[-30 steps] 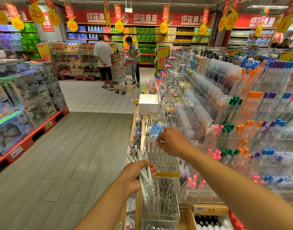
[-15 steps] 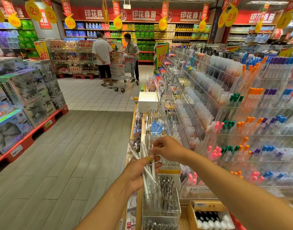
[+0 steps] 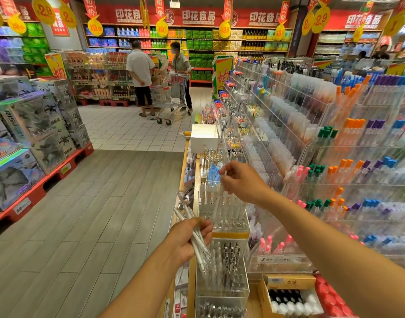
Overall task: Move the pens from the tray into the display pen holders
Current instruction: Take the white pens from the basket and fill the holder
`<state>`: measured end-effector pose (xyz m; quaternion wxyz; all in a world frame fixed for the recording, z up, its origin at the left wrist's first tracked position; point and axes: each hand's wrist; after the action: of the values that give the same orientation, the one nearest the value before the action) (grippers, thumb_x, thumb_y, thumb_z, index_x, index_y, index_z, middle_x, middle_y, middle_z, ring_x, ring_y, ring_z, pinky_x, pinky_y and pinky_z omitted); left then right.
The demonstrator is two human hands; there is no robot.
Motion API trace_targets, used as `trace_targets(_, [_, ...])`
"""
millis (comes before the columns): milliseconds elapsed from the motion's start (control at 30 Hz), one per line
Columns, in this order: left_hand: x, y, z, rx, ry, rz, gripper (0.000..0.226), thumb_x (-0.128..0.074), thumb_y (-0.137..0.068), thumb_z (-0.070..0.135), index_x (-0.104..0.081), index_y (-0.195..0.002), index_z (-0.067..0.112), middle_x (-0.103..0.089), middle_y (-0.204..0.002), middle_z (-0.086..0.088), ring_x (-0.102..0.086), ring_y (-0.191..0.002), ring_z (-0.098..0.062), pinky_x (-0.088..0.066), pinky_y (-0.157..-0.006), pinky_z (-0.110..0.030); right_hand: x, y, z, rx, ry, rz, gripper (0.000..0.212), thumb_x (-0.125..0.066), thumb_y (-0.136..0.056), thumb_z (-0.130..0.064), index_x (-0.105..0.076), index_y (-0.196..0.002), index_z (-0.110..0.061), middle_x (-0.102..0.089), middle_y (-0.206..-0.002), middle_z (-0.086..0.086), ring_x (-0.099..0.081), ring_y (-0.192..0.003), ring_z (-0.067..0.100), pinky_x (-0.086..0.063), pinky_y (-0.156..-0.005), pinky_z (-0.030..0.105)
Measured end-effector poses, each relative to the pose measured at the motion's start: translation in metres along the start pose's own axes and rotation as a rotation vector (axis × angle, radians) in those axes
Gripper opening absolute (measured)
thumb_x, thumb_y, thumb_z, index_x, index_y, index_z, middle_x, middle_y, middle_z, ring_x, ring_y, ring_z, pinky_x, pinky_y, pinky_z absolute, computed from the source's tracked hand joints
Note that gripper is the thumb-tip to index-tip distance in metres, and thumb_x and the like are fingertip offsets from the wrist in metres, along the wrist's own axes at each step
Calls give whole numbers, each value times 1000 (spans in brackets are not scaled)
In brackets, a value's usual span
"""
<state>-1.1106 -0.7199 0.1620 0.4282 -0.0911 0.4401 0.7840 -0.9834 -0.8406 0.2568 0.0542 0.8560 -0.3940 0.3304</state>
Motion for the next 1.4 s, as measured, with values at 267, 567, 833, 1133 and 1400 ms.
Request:
trace_targets(267, [3,-4,1,-22,-13,46,4,-61,-91,-2,-63,-89,-6,-66,-69,-15,-57,-46,-15,-52,-42,-23,0,-7,8,147,240,-6,5,-52,-97,-18,-54,-100,-21,-54,-69,-4,-47,-58,9,-35,-51,16])
trace_targets(567, [5,-7,1,-20,-97,50,5,-65,-90,2,-62,-88,-1,-62,-64,-12,-50,-38,-12,-46,-36,-21,-8,-9,19,143,373,-71,8,-52,-99,-21,-57,-105,-19,-57,-75,-8,-49,-62,2,-31,-51,13])
trace_targets(833, [5,-5,1,0,-93,-15,4,-56,-93,0,-57,-90,-2,-61,-62,-12,-50,-41,-14,-46,-38,-22,-23,-15,17,230,603,-109,18,-59,-95,-19,-71,-107,-15,-62,-108,3,-54,-102,19,-42,-87,28])
trace_targets(1133, [-1,2,2,-19,-75,-101,14,-54,-92,-9,-58,-102,-1,-69,-76,-18,-63,-54,-22,-56,-50,-30,-27,-18,16,256,665,-78,17,-61,-94,-21,-74,-104,-19,-62,-100,3,-48,-103,21,-34,-82,26])
trace_targets(1400, [-4,10,4,-60,-41,-176,40,-68,-70,-9,-61,-109,-4,-73,-92,-21,-67,-59,-23,-57,-53,-29,-23,-15,6,107,575,-71,37,-68,-90,-28,-61,-126,-18,-60,-112,4,-55,-103,21,-41,-83,30])
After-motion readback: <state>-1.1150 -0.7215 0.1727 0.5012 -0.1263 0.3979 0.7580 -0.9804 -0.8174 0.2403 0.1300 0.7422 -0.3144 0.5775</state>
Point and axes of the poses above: each hand's wrist, its own y-axis away from the middle knuckle, its own x-axis out of the back of the hand, z = x × y
